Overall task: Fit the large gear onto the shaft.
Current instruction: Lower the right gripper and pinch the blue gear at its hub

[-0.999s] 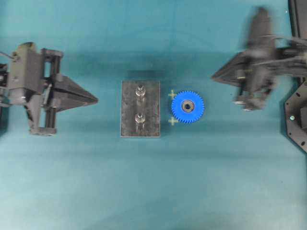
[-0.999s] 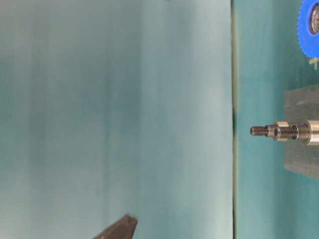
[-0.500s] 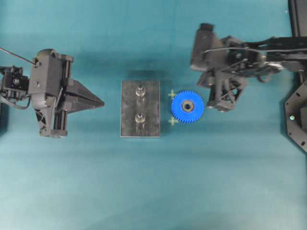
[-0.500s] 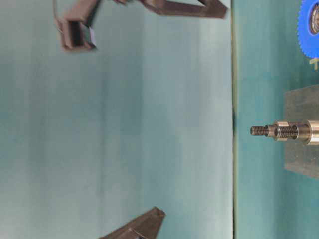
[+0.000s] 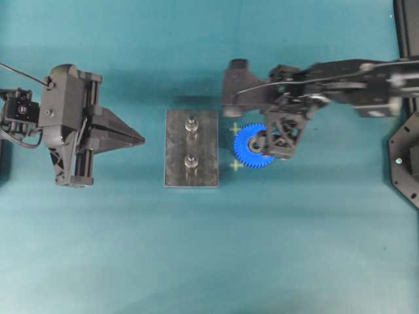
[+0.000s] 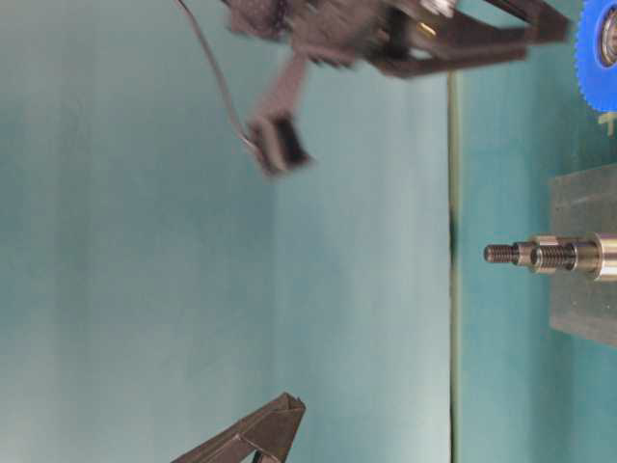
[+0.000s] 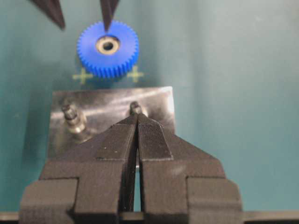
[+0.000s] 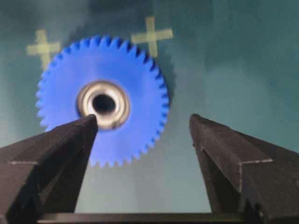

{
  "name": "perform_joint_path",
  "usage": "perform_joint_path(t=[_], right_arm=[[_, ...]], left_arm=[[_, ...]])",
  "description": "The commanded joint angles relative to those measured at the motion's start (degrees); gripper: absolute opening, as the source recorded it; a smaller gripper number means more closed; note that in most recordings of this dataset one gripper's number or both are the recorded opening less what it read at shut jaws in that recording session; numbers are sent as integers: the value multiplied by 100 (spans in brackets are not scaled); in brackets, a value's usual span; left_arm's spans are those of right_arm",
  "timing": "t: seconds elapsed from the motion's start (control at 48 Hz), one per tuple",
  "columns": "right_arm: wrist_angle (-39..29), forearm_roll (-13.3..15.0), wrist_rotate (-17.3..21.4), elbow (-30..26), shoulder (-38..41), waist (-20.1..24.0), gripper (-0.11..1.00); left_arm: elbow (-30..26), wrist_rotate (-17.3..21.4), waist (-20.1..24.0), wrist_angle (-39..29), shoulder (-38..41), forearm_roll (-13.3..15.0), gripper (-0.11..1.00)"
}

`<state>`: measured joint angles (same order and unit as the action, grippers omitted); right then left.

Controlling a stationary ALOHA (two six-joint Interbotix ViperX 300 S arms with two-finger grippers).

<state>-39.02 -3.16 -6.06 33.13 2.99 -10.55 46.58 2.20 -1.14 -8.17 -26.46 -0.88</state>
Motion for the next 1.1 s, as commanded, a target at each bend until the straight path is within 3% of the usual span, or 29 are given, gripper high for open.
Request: perform_joint_path(t=[0.0,1.082], right_arm=[[26,0,-79,-211,114,18,85],[35,9,-26,-105,448,9,82]], left_arm=[[-88,9,0,26,-18,-26,0],[-26,0,0,44,26,-18,0]])
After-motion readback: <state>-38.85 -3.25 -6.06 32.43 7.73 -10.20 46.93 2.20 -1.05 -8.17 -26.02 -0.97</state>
